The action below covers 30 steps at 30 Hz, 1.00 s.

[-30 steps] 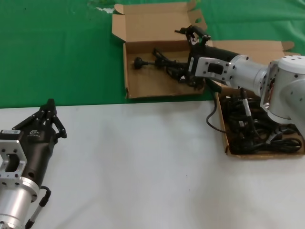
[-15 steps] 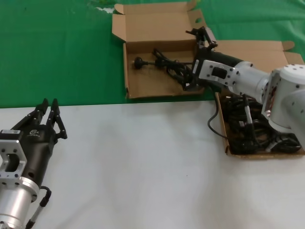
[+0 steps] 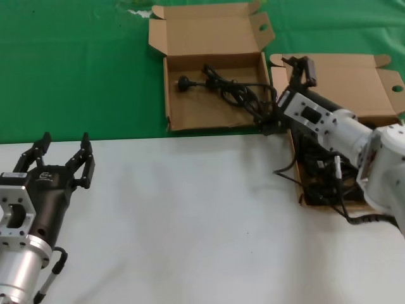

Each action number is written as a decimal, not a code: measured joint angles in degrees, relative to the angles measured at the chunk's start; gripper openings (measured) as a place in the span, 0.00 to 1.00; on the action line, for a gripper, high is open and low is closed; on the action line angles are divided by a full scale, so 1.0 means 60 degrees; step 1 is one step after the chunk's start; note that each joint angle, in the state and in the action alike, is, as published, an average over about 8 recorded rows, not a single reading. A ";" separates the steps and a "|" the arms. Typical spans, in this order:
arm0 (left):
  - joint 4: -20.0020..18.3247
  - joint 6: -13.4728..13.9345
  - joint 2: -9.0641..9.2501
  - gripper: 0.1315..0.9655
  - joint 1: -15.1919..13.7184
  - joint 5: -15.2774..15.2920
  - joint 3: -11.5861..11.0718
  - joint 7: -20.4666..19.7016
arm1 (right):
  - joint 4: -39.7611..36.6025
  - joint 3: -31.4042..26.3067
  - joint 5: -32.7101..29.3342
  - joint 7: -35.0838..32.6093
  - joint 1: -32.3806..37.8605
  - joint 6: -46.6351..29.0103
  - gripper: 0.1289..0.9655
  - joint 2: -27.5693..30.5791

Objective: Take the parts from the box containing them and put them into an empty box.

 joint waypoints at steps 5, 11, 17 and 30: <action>0.0000 0.0000 0.0000 0.33 0.0000 0.0001 0.0000 0.0000 | 0.1009 0.0068 0.0047 0.0877 -0.0809 0.0410 1.00 0.0146; 0.0000 0.0000 0.0000 0.52 0.0000 0.0000 0.0000 0.0000 | 0.2214 0.0149 0.0103 0.1929 -0.1776 0.0903 1.00 0.0321; 0.0000 0.0000 0.0000 0.67 0.0000 0.0000 0.0000 0.0000 | 0.3404 0.0229 0.0159 0.2963 -0.2738 0.1387 1.00 0.0493; 0.0000 0.0000 0.0000 0.92 0.0000 0.0000 0.0000 0.0001 | 0.6027 0.0406 0.0281 0.5236 -0.4837 0.2450 1.00 0.0874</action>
